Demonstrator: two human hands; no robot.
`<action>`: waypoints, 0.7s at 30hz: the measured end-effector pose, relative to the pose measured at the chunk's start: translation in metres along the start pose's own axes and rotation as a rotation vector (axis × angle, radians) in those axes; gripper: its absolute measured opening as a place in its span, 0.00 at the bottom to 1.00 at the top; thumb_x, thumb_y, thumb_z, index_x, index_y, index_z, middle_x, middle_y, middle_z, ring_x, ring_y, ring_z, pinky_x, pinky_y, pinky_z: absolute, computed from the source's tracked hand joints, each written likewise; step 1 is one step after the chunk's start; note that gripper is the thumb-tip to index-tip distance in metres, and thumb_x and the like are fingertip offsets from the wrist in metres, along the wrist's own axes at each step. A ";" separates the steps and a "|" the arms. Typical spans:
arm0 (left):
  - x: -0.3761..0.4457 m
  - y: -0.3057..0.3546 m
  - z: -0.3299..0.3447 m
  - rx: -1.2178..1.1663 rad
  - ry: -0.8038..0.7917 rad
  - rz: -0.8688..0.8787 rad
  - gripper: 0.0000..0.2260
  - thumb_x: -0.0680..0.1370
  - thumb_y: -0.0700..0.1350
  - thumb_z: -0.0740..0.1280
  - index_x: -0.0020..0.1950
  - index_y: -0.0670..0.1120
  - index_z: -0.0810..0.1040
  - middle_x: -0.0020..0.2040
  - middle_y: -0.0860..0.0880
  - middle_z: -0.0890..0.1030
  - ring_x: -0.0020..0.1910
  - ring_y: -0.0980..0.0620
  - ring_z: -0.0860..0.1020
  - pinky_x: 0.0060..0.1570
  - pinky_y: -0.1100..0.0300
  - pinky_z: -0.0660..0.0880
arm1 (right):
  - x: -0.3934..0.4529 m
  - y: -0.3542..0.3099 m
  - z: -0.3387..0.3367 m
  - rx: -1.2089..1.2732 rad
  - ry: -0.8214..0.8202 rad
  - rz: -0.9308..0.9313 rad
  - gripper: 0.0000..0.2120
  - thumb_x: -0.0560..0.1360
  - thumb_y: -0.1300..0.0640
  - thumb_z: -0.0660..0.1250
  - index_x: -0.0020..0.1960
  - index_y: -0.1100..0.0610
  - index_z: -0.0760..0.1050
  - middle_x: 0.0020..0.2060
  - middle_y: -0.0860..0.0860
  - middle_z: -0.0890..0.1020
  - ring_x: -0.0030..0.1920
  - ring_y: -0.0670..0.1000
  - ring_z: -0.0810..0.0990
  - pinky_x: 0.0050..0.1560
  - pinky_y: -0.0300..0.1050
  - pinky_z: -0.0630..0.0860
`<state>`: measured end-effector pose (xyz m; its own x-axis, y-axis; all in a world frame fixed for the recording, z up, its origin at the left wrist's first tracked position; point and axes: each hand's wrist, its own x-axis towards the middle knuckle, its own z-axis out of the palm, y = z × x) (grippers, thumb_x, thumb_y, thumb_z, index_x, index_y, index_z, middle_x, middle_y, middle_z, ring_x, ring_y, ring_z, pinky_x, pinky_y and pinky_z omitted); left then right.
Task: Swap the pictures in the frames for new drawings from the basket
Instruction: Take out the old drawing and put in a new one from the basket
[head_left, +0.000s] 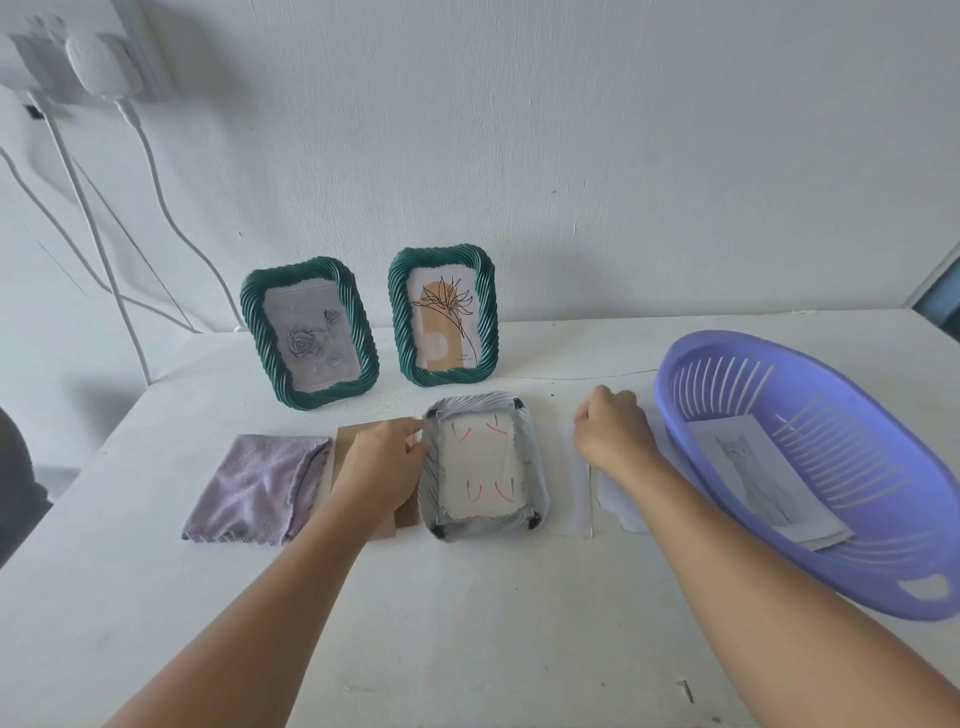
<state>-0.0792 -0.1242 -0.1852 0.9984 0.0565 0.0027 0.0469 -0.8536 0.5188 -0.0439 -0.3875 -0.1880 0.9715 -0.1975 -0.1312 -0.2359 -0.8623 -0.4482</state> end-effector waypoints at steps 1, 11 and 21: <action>0.000 0.000 0.000 -0.004 -0.001 -0.002 0.15 0.83 0.45 0.63 0.68 0.50 0.79 0.43 0.47 0.81 0.43 0.47 0.76 0.40 0.58 0.68 | -0.001 0.000 0.000 -0.002 -0.004 -0.014 0.11 0.80 0.57 0.62 0.61 0.59 0.70 0.60 0.59 0.70 0.56 0.60 0.73 0.46 0.48 0.72; 0.003 0.000 0.000 0.013 -0.010 -0.006 0.15 0.83 0.46 0.63 0.69 0.49 0.78 0.55 0.45 0.84 0.53 0.45 0.79 0.46 0.58 0.70 | -0.001 -0.006 -0.014 -0.123 -0.271 -0.018 0.33 0.69 0.38 0.76 0.66 0.53 0.69 0.64 0.55 0.64 0.68 0.58 0.65 0.65 0.57 0.70; 0.003 -0.004 -0.002 0.027 -0.028 -0.021 0.11 0.81 0.45 0.64 0.61 0.46 0.82 0.46 0.46 0.85 0.46 0.44 0.80 0.47 0.53 0.79 | 0.012 -0.006 -0.014 0.049 -0.236 -0.033 0.12 0.73 0.52 0.75 0.42 0.58 0.74 0.38 0.54 0.77 0.41 0.56 0.76 0.39 0.46 0.68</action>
<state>-0.0762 -0.1193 -0.1858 0.9977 0.0601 -0.0324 0.0683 -0.8663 0.4948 -0.0309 -0.3916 -0.1741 0.9474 -0.0501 -0.3160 -0.2103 -0.8419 -0.4969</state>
